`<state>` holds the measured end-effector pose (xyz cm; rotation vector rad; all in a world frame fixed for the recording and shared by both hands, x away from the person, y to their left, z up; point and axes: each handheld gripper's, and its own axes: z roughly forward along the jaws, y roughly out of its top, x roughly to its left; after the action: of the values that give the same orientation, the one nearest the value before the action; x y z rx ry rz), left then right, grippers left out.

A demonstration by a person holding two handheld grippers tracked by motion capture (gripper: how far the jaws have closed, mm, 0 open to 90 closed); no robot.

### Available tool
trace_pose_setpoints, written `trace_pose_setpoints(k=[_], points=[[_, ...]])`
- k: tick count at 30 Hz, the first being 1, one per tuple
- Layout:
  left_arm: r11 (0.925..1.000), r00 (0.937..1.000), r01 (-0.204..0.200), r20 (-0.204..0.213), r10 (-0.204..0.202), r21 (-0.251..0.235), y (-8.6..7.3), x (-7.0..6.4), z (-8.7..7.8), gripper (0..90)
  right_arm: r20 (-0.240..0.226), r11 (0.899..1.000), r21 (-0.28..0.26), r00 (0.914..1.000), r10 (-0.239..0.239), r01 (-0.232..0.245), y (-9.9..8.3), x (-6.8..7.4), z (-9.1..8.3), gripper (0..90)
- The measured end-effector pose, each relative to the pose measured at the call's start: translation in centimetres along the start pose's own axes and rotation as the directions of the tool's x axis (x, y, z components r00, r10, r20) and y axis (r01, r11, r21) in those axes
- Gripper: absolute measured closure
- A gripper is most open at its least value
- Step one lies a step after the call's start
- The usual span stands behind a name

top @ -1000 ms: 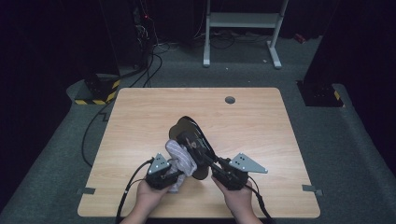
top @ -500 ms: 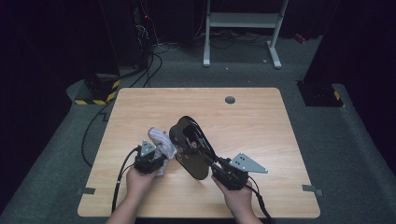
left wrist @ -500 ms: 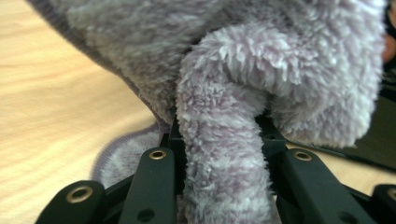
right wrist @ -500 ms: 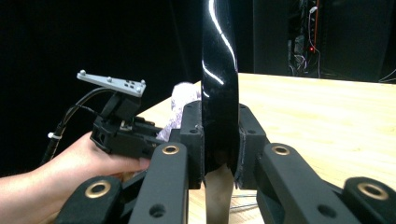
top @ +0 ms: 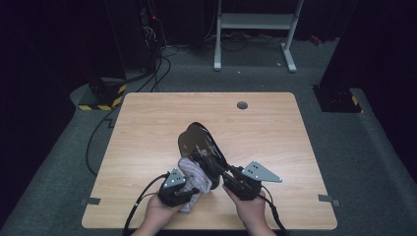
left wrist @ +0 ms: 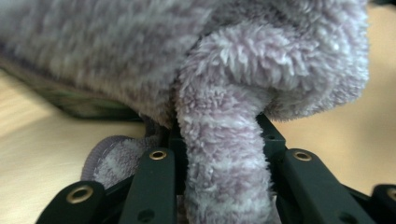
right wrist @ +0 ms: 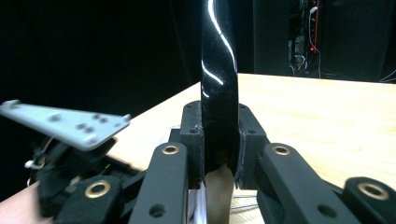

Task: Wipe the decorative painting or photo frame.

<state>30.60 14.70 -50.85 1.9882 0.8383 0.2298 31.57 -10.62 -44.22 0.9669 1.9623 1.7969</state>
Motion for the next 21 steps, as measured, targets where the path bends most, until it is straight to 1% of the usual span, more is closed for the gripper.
trace_pose_setpoints(k=[1, 3, 4, 5, 7, 10, 12, 14, 16, 18, 21], points=[[0.9999, 1.0, -0.004, 0.003, 0.004, -0.015, 0.0, -0.3, -0.3, 66.9, -0.001, 1.0, 0.001, 1.0, 0.002, -0.002, 0.0, 0.0, 0.0, 77.5], [0.9987, 0.9997, -0.016, -0.017, 0.016, -0.048, 0.1, -0.3, -1.1, 66.6, -0.006, 1.0, 0.003, 1.0, 0.008, -0.008, 0.0, -0.1, 0.0, 76.5], [0.9977, 0.9995, -0.015, -0.03, 0.013, -0.066, 0.1, -0.1, -1.6, 66.3, -0.013, 1.0, 0.005, 0.9998, 0.011, -0.011, 0.1, -0.2, -0.1, 75.6], [0.9964, 0.9988, -0.015, -0.047, 0.012, -0.083, 0.1, 0.2, -2.0, 66.1, -0.017, 1.0, 0.005, 0.9997, 0.016, -0.016, 0.1, -0.2, -0.1, 72.8], [0.9938, 0.9973, 0.003, -0.073, -0.012, -0.112, -0.1, 1.1, -2.7, 65.9, -0.012, 1.0, 0.002, 0.9999, 0.011, -0.011, 0.1, -0.2, -0.2, 66.6], [0.9917, 0.9943, 0.027, -0.099, -0.04, -0.126, -0.4, 2.2, -3.2, 65.7, -0.004, 1.0, 0.011, 1.0, 0.0, 0.0, 0.2, -0.2, -0.2, 59.4], [0.9897, 0.9912, 0.037, -0.121, -0.054, -0.138, -0.5, 2.9, -3.6, 65.5, 0.007, 1.0, 0.017, 0.9996, -0.027, 0.026, 0.2, 0.0, -0.2, 54.2], [0.9886, 0.989, 0.038, -0.136, -0.058, -0.145, -0.5, 3.2, -3.9, 65.3, 0.015, 0.998, 0.028, 0.9985, -0.052, 0.052, 0.1, 0.1, -0.1, 50.5], [0.9862, 0.9877, 0.044, -0.142, -0.067, -0.16, -0.5, 3.5, -4.2, 65.1, 0.011, 0.997, 0.047, 0.998, -0.062, 0.062, 0.0, 0.2, 0.0, 47.6], [0.9857, 0.9856, 0.034, -0.158, -0.06, -0.165, -0.5, 3.7, -4.4, 65.1, 0.014, 0.994, 0.072, 0.9968, -0.079, 0.078, -0.3, 0.2, 0.2, 45.0], [0.9839, 0.9839, 0.033, -0.167, -0.063, -0.176, -0.5, 3.9, -4.6, 65.1, 0.009, 0.991, 0.104, 0.9966, -0.082, 0.081, -0.8, 0.2, 0.6, 42.3]])
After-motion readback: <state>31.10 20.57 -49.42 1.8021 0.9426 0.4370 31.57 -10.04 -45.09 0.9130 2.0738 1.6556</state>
